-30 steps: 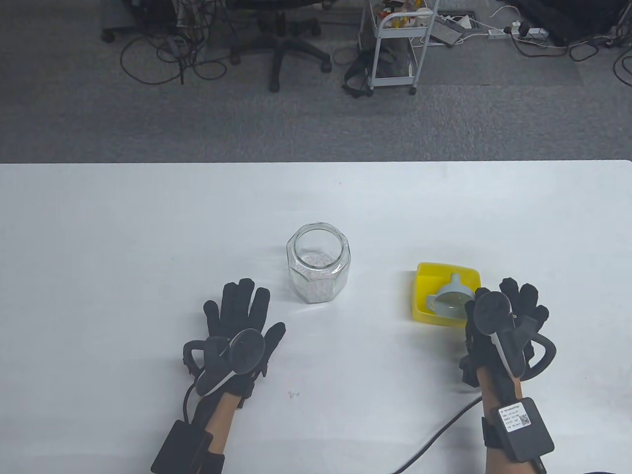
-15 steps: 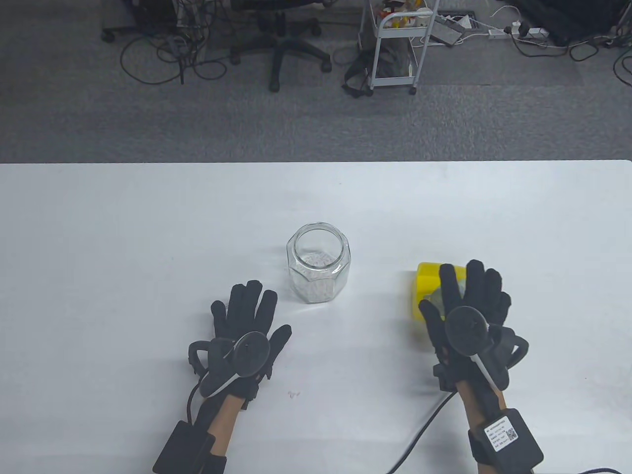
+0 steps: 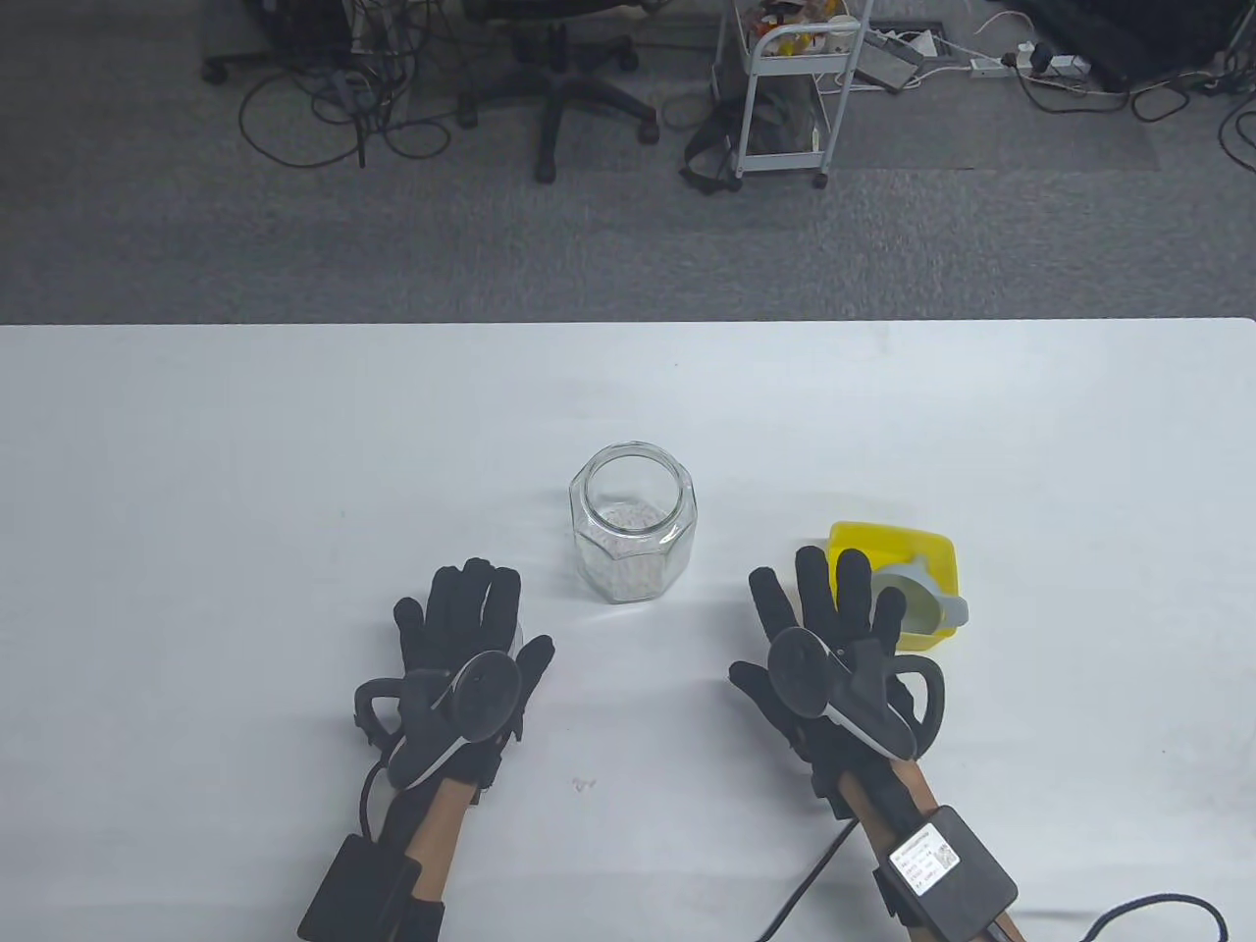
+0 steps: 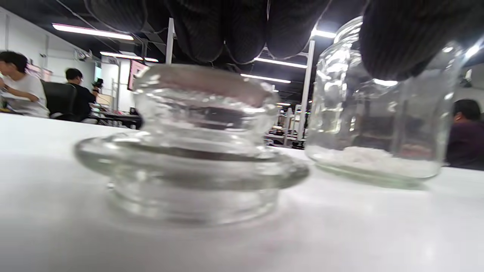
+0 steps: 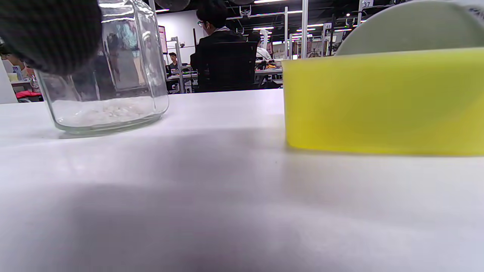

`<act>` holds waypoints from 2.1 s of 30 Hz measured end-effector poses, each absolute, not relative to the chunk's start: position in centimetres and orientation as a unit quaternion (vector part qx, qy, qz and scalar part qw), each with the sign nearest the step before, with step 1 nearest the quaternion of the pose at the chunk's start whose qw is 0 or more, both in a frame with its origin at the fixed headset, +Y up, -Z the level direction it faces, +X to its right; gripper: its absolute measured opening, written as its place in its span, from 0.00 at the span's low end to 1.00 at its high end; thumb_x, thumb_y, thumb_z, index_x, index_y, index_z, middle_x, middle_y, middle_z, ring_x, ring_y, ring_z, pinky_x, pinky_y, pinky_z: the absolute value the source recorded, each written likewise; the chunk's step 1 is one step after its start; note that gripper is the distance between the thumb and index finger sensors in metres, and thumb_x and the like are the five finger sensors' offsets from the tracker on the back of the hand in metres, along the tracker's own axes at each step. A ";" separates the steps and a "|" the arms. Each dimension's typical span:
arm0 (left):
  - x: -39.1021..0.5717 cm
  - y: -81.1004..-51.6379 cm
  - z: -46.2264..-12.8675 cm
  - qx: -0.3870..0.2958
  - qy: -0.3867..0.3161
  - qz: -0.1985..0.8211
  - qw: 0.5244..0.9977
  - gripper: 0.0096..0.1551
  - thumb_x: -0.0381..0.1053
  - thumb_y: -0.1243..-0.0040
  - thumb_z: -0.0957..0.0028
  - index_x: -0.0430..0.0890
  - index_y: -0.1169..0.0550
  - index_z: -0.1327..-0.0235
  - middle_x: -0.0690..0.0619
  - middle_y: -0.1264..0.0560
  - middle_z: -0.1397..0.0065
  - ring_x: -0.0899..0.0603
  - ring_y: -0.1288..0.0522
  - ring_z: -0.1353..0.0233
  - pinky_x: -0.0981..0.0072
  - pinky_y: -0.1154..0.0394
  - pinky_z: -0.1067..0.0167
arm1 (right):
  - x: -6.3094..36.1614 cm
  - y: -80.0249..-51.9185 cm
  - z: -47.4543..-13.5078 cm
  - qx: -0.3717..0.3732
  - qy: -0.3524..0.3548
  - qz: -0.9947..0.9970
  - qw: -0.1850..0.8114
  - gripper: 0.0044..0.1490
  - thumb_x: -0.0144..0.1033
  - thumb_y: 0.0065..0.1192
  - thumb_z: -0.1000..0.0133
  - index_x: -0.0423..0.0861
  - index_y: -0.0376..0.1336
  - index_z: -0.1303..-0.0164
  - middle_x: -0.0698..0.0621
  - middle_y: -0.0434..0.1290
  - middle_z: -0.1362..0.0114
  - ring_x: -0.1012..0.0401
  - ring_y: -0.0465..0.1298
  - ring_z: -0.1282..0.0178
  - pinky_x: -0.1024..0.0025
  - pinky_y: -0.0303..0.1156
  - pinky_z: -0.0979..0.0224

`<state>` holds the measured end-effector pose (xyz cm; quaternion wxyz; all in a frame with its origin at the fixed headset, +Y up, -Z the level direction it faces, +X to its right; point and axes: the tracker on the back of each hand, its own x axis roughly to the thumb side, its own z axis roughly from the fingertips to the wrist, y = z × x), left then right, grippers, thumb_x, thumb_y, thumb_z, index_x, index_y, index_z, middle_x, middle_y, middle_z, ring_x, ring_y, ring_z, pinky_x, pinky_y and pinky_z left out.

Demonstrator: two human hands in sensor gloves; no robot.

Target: Transfer rice through funnel into glass jar

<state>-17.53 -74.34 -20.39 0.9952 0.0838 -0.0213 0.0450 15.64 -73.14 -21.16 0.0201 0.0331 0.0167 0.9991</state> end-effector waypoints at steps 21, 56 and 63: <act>-19.7 -75.1 -21.6 -0.024 0.063 0.014 0.998 0.53 0.75 0.29 0.50 0.59 0.37 0.14 0.46 0.32 0.14 0.37 0.27 0.22 0.38 0.29 0.26 | 16.2 -73.1 -21.5 0.034 0.011 0.998 0.051 0.55 0.74 0.57 0.58 0.67 0.41 0.23 0.48 0.40 0.12 0.42 0.36 0.14 0.29 0.40 0.22; -8.4 -61.9 -29.8 0.087 -0.020 0.118 0.989 0.54 0.74 0.27 0.52 0.57 0.35 0.15 0.48 0.31 0.15 0.37 0.26 0.25 0.30 0.34 0.22 | 18.3 -71.8 -21.7 0.004 -0.007 0.997 0.083 0.56 0.74 0.57 0.58 0.66 0.39 0.23 0.47 0.40 0.12 0.42 0.36 0.14 0.29 0.39 0.22; -6.3 -62.4 -31.6 0.067 -0.035 0.117 0.990 0.53 0.74 0.27 0.52 0.58 0.36 0.15 0.49 0.32 0.15 0.37 0.27 0.24 0.30 0.35 0.21 | 18.0 -71.9 -21.5 0.013 -0.021 0.996 0.082 0.55 0.73 0.58 0.57 0.66 0.41 0.23 0.47 0.42 0.12 0.42 0.38 0.14 0.29 0.41 0.22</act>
